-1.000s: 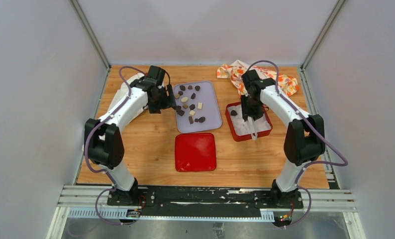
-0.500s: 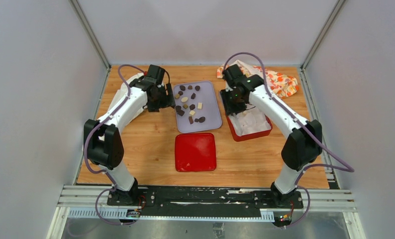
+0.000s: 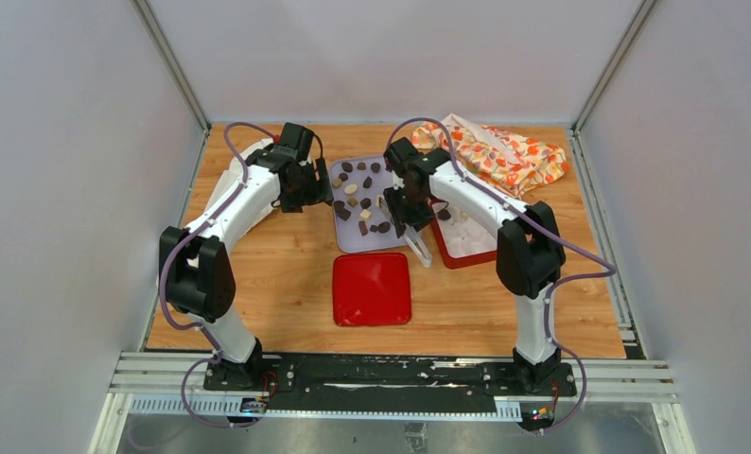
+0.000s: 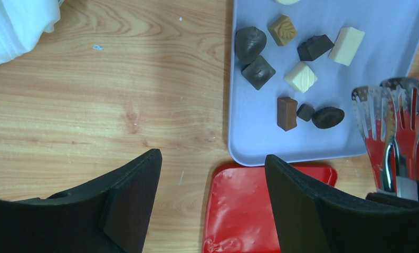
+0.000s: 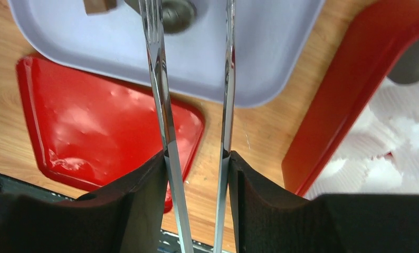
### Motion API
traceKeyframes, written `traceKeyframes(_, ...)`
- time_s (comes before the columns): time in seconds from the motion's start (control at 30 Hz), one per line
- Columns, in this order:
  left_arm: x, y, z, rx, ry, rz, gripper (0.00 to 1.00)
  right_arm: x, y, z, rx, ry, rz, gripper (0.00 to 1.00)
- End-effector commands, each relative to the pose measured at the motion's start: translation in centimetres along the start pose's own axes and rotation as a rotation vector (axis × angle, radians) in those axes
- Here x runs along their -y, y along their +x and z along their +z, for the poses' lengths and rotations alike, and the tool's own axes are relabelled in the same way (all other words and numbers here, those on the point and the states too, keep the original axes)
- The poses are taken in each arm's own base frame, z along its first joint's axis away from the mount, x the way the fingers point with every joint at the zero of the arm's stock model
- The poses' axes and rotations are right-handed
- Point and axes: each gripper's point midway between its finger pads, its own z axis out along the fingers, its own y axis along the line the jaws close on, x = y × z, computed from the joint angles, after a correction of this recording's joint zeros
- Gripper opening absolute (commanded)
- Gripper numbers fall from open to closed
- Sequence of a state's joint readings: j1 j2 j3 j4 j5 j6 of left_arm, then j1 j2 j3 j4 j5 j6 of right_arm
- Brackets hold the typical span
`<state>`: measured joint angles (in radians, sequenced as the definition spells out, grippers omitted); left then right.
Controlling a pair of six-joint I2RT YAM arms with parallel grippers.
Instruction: Pack the chocolate
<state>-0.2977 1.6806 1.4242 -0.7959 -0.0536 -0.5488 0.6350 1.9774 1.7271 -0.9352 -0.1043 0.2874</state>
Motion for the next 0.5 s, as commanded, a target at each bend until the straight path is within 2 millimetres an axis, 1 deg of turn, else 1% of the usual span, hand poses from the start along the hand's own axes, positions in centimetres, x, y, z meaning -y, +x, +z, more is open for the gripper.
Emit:
traceKeyframes(0.0, -0.3, -0.6, -1.0, 0.027, -0.001, 0.007, 0.77, -0.9, -1.4, 0.6, 0.001, -0.015, -0.005, 0.48)
traceKeyframes(0.3, -0.6, -0.5, -1.3, 0.033, -0.010, 0.015, 0.77, -1.0, -2.9, 3.2, -0.036, 0.018, 0.022, 0.48)
traceKeyframes(0.47, -0.9, 0.0, -1.1, 0.021, -0.017, 0.018, 0.77, -0.7, -3.1, 4.4, -0.064, 0.068, 0.023, 0.48)
